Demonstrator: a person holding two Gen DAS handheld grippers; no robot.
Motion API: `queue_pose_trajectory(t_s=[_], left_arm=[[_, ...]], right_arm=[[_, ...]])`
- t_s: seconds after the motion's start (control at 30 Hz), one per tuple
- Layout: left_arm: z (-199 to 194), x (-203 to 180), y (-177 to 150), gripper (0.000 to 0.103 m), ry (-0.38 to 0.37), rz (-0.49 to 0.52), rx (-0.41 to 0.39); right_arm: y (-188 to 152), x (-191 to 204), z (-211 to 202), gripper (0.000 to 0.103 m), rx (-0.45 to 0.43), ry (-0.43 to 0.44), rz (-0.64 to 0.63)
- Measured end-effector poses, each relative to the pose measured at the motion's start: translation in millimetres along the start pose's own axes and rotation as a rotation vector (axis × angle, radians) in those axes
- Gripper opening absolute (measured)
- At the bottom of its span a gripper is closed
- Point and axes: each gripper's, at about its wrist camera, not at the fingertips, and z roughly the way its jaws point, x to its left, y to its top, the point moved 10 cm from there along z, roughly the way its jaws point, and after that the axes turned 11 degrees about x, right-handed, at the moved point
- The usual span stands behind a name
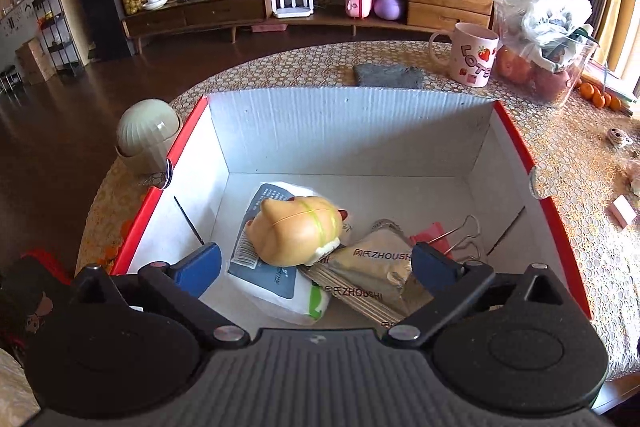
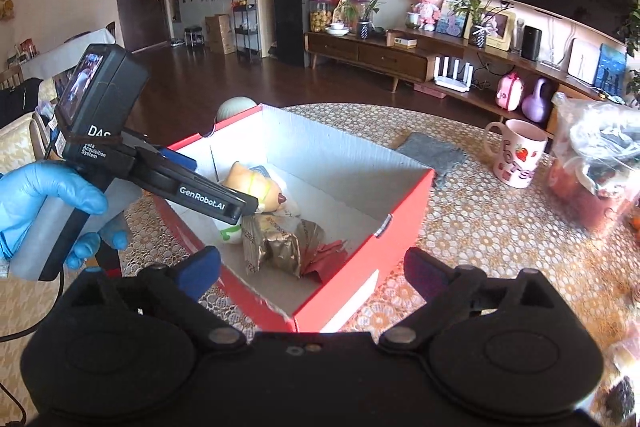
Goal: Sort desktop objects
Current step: 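Move both grippers back from the box toward the remaining table items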
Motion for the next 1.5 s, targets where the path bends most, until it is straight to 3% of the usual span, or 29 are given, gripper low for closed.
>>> queue_pose_trajectory(t_s=[0.6,0.73,1.13,1.5], left_arm=[[-63.7,-40.1,-23.5,0.102,-0.053,0.01,-0.076],[-80.3,-56.1,-29.7,0.102,-0.094,0.006,-0.098],[-121.9,-137.6,-48.8,0.102,-0.209,0.11,-0.167],[-125.2,-224.9,-63.1,0.102,-0.296,0.224,-0.171]], right_arm=[[-60.4,-53.9,-87.6,0.099,-0.091,-0.097,0.098],[-81.0,-68.3,-101.3,0.099,-0.094,-0.119,0.134],[-146.8,-107.5,-135.3,0.099,-0.074,-0.197,0.24],[-186.3,-137.9,-167.7,0.099,-0.098,-0.273,0.304]])
